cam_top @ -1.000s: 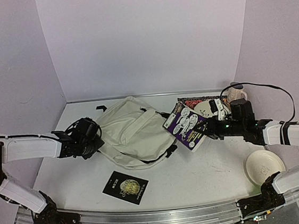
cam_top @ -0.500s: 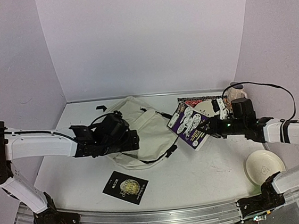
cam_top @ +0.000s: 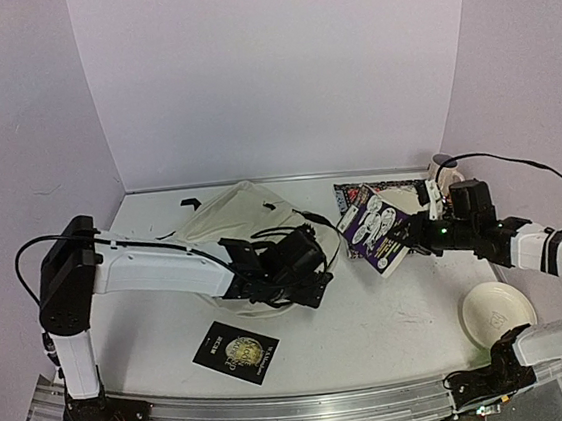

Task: Pack the student bag
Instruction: Pick up the largest pocket of the bag from the student bag.

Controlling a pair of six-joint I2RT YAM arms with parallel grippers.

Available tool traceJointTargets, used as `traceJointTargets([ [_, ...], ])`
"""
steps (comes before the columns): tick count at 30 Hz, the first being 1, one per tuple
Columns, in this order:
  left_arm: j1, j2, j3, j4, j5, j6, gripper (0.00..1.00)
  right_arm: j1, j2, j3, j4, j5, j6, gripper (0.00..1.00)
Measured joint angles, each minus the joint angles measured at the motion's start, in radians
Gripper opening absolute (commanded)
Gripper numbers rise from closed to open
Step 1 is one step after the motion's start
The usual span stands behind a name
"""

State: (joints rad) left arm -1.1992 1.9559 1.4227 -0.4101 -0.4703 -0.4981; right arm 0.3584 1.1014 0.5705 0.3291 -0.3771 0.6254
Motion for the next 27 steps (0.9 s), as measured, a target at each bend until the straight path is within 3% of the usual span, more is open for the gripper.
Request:
traceJointTargets([
  [13, -0.002, 0.146, 0.125, -0.12, -0.188, 0.053, 0.94, 0.0, -0.019, 0.0, -0.016, -0.001, 0.003, 0.0],
  [20, 0.022, 0.145, 0.135, -0.142, -0.25, 0.028, 0.71, 0.0, -0.019, 0.0, -0.016, -0.005, 0.004, 0.0],
  [27, 0.049, 0.145, 0.164, -0.15, -0.217, 0.024, 0.53, 0.0, -0.019, 0.0, -0.006, -0.043, 0.022, 0.0],
])
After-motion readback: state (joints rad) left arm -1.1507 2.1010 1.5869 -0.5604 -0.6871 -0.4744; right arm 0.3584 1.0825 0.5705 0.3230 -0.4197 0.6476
